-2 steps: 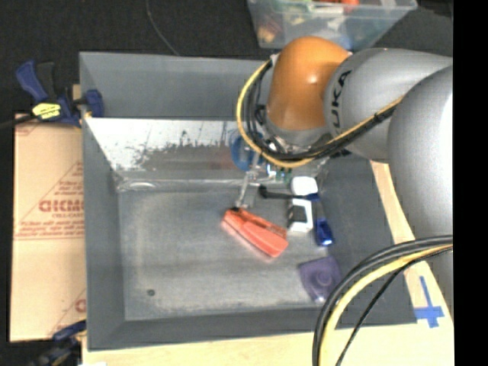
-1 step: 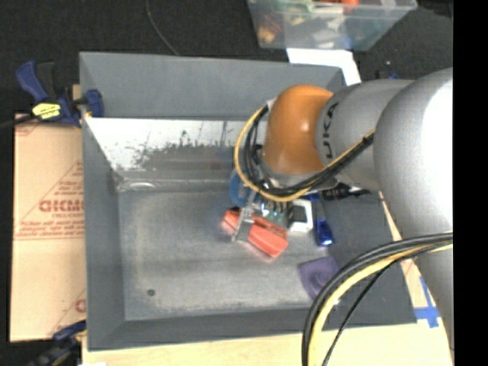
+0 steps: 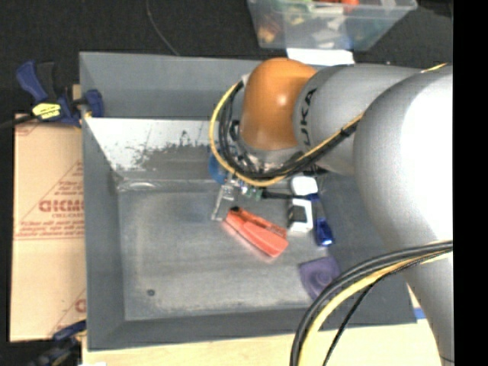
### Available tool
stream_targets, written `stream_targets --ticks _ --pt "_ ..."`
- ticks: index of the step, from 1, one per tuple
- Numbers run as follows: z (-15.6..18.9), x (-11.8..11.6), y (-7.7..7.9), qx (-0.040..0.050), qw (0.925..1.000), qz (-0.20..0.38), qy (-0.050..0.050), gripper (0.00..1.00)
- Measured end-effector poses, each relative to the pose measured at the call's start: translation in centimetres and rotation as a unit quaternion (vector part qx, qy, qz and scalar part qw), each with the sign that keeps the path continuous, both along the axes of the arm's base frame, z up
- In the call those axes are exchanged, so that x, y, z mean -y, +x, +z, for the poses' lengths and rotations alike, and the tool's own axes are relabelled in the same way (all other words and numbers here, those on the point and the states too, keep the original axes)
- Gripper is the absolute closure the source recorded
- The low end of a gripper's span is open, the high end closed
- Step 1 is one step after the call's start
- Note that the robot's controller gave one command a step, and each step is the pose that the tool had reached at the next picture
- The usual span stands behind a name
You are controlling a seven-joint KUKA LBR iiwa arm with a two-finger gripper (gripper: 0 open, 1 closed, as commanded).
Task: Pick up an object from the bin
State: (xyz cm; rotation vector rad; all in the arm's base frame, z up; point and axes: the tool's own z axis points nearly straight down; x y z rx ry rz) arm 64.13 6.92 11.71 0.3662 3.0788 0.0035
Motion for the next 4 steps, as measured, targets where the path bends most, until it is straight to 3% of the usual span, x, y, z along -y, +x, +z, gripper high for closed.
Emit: stream_targets --ticks 1,2,3,4 --pt "10.2 0.4 -0.2 -0.0081 0.9996 0.027 -0.003 0.0" --pt "3.0 -1.7 0.2 -0.0038 0.9999 0.012 -0.002 0.0" --pt "10.4 -4.4 -0.8 -0.0029 0.9997 0.025 -0.003 0.0" --pt "4.7 -8.7 -0.1 -0.0034 0.9922 0.125 -0.007 0.0"
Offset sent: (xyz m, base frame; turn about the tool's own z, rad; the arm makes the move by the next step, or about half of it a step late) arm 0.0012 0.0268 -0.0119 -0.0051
